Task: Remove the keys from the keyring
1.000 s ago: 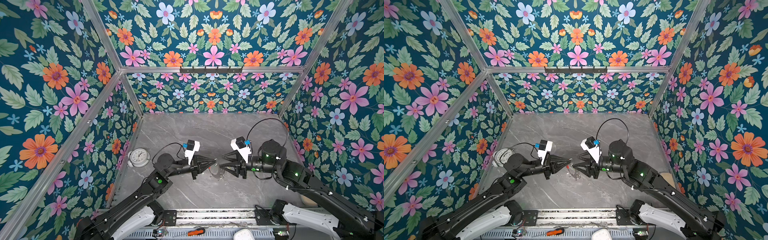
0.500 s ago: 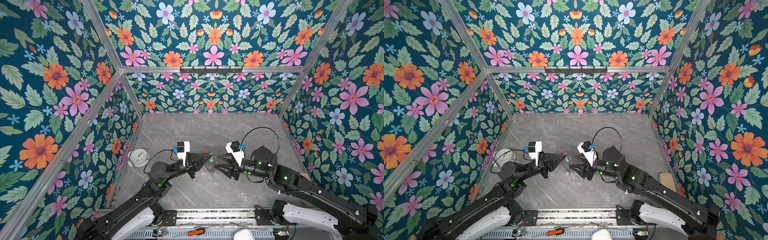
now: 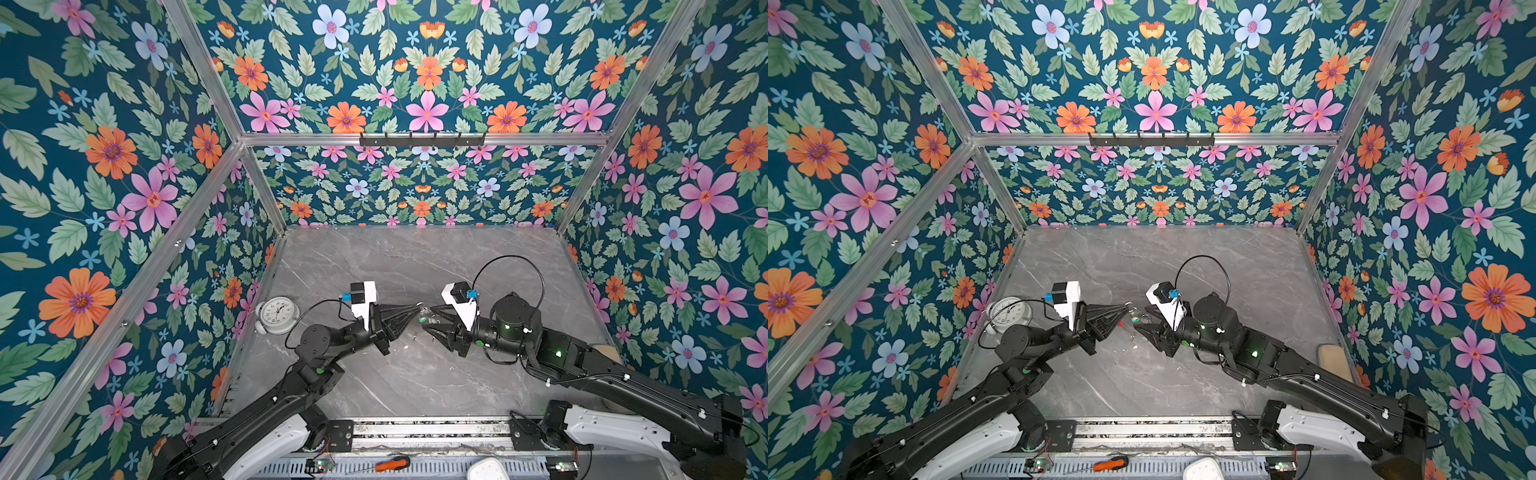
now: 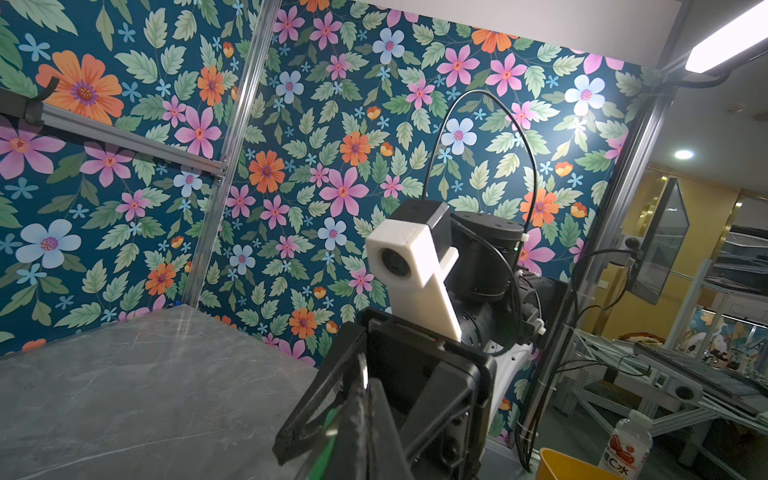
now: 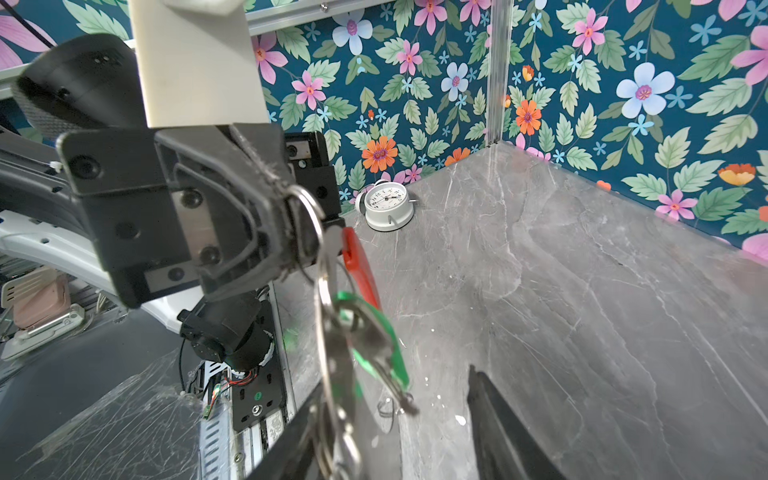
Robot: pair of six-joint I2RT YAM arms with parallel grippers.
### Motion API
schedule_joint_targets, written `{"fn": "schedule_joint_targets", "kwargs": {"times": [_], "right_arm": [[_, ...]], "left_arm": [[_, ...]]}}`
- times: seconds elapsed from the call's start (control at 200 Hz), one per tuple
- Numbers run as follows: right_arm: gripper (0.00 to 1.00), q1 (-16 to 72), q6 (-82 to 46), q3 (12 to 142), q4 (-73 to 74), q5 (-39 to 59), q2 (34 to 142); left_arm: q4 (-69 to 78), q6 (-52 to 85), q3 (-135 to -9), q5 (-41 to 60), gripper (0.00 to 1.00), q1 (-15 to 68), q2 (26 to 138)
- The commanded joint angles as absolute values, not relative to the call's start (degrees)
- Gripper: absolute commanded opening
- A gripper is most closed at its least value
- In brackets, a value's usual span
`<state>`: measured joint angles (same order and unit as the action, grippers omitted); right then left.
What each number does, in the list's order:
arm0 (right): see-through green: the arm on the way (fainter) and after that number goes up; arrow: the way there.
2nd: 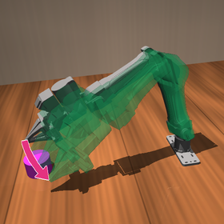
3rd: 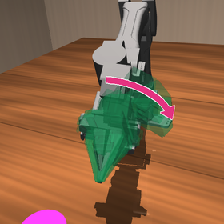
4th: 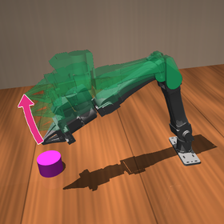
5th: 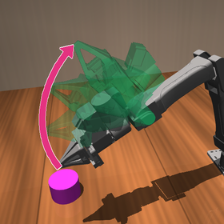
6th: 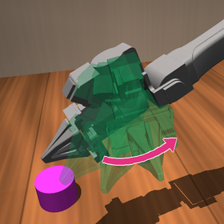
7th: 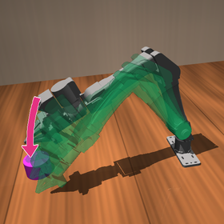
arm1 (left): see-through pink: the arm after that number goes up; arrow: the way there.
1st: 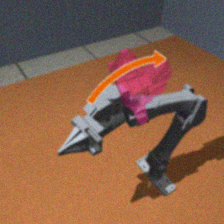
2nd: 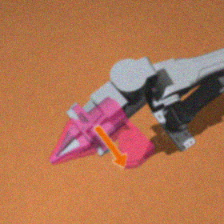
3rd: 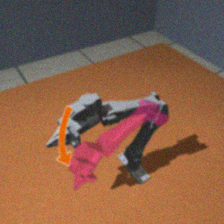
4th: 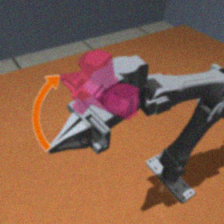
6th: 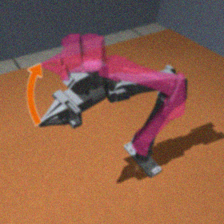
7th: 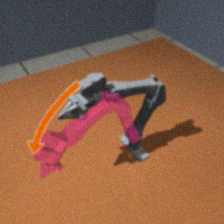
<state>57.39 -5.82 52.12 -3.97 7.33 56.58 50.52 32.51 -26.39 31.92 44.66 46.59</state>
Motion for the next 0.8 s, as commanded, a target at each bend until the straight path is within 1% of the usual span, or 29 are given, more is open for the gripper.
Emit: {"fn": "schedule_joint_targets", "kwargs": {"times": [0.0, 0.275, 0.75, 0.795], "right_arm": [[0.49, 57.4, -5.0, 52.5, -2.3, 6.4, 56.8], [0.33, 57.4, -4.6, 52.5, -2.2, 6.3, 56.7], [0.01, 57.5, -3.9, 54.0, -3.8, 6.3, 57.4], [0.00, 57.4, -3.7, 54.2, -4.0, 6.4, 57.6]], "left_arm": [[52.2, 32.2, -26.5, 31.4, 0.00, 44.8, 46.8], [50.6, 31.9, -27.0, 30.2, 0.00, 45.0, 46.8], [45.8, 30.9, -28.3, 26.9, 0.00, 45.6, 46.8], [45.2, 30.7, -28.4, 26.4, 0.00, 45.6, 46.8]]}}
